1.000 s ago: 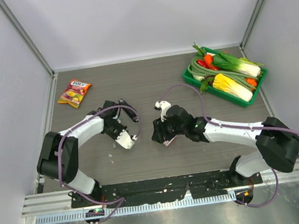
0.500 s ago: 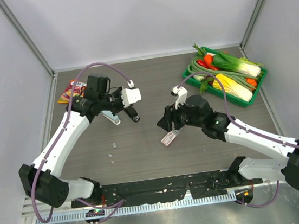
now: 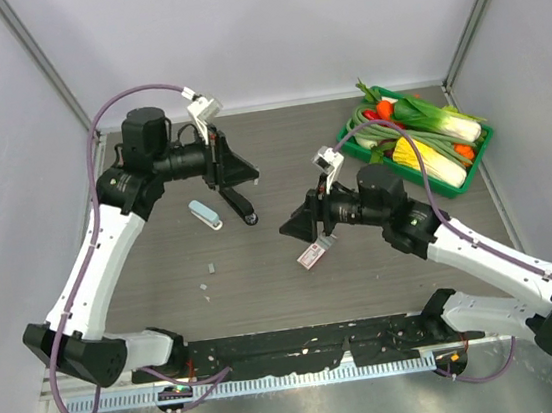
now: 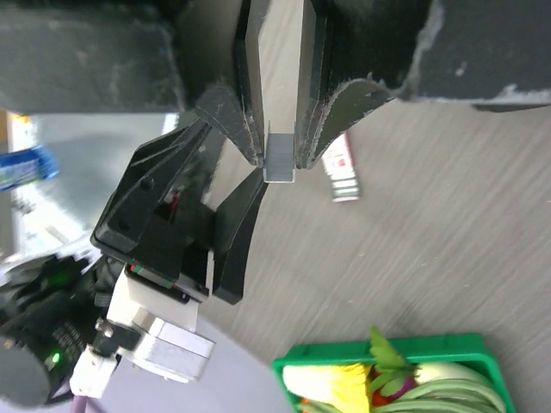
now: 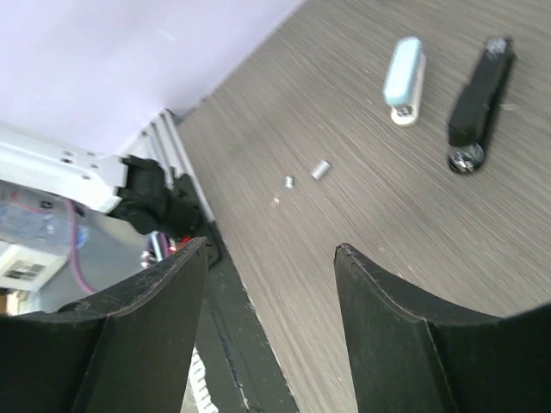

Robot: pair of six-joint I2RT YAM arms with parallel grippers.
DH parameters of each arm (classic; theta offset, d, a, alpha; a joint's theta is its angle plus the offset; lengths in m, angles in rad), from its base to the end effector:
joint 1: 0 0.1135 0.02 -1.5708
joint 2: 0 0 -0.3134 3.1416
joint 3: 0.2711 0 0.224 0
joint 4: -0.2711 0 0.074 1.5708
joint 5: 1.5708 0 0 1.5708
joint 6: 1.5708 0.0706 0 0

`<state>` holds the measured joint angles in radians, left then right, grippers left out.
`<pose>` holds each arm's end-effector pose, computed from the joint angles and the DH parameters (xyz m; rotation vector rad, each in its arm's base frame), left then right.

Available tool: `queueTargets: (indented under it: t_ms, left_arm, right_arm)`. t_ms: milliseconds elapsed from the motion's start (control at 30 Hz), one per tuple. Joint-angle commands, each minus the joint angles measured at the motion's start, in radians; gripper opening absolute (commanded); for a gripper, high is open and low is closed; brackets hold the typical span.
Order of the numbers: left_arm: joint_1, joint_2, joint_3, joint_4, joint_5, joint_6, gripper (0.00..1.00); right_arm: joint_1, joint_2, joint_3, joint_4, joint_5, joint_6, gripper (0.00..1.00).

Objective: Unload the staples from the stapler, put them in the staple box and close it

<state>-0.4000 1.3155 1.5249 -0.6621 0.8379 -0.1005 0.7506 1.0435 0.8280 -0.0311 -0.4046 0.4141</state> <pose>0.2085 -0.1451 0.4673 0.8383 1.8697 -1.1574 0.1424 0.1708 0.3629 -0.6307 1.8609 1.1642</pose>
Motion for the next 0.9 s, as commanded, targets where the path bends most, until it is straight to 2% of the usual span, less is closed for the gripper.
queueTargets:
  t_ms: [0,133,200,333,400,467,500,600,700,800,867]
  left_arm:
    - [0.036,-0.065,-0.061,0.261,0.150,-0.382,0.25]
    - [0.050,-0.101,-0.140,0.502,0.173,-0.551,0.25]
    - [0.049,-0.116,-0.176,0.557,0.176,-0.614,0.26]
    - [0.053,-0.148,-0.235,0.630,0.147,-0.621,0.26]
    - [0.061,-0.159,-0.261,0.622,0.144,-0.570,0.25]
    - [0.067,-0.171,-0.267,0.523,0.097,-0.495,0.26]
    - [0.070,-0.174,-0.266,0.481,0.074,-0.405,0.26]
    - [0.076,-0.168,-0.249,0.250,-0.058,-0.277,0.26]
    - [0.089,-0.165,-0.261,0.175,-0.104,-0.145,0.27]
    - [0.090,-0.113,-0.249,-0.040,-0.161,-0.004,0.31]
    - [0.089,-0.057,-0.246,-0.120,-0.169,0.143,0.35]
  right_arm:
    - [-0.004,-0.028,0.072,0.170,-0.141,0.055,0.65]
    - [-0.004,-0.017,0.126,0.238,-0.161,0.106,0.65]
    - [-0.007,0.012,0.178,0.229,-0.169,0.101,0.65]
    - [-0.011,0.055,0.243,0.146,-0.151,0.046,0.65]
    - [-0.017,0.052,0.232,0.125,-0.145,0.038,0.65]
    - [-0.020,0.044,0.217,0.099,-0.106,0.020,0.65]
    - [-0.029,0.044,0.206,0.064,-0.088,0.012,0.65]
    - [-0.043,0.062,0.185,-0.038,-0.010,-0.035,0.64]
    - [-0.048,0.118,0.174,-0.140,0.088,-0.095,0.63]
    - [-0.048,0.159,0.152,-0.174,0.150,-0.113,0.63]
    - [-0.048,0.153,0.142,-0.171,0.199,-0.124,0.63]
